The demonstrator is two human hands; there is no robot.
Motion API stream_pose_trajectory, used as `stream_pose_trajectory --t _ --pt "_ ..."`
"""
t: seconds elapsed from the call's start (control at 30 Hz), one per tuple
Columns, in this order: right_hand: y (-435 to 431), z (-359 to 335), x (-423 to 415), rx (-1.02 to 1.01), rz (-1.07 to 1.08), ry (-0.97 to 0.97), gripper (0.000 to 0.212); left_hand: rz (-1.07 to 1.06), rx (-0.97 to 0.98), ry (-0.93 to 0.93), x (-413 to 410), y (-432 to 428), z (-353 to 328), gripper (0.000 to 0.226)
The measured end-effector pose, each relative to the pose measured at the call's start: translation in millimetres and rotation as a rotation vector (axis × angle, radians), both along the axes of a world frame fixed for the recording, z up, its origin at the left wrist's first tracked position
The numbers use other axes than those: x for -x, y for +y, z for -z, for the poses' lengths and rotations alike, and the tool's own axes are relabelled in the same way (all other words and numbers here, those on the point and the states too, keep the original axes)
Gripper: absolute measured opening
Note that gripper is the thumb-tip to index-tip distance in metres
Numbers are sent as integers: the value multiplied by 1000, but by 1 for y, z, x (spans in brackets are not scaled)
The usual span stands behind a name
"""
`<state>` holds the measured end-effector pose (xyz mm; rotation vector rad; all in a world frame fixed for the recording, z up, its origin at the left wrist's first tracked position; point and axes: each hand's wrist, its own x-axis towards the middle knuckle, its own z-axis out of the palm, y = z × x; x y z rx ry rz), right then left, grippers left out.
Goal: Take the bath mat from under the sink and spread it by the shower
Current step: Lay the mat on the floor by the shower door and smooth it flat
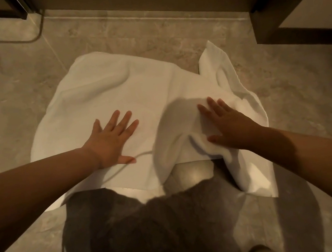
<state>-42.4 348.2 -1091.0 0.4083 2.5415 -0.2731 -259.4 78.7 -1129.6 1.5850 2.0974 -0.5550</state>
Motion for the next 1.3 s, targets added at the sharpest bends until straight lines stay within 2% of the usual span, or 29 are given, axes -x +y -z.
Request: stream_pose_trajectory --t 0.23,0.43,0.53,0.67,0.77,0.87,0.97,1.03,1.3 --pt "0 4 -19 -56 -82 4 101 -29 26 15 7 -30 3 107" --pt "-11 3 -25 -67 -117 -70 101 0 66 42 4 -46 -1 107" --pt "-13 0 -22 -54 -78 -62 95 23 4 39 3 -47 -4 106" --pt "-8 -14 -1 -78 -34 238 74 34 -243 43 6 -20 -19 92" --pt "3 -19 28 -95 26 398 64 -56 -344 29 14 18 -27 85" --pt "22 -13 55 -87 84 324 61 -118 -295 32 19 49 -26 92" --pt "32 -2 67 -193 89 211 55 -90 -190 52 20 66 -18 99" --pt "32 7 70 -230 107 122 61 -98 -133 62 20 73 -12 105" --pt "53 26 64 -39 322 37 73 -123 -115 36 21 72 8 115"
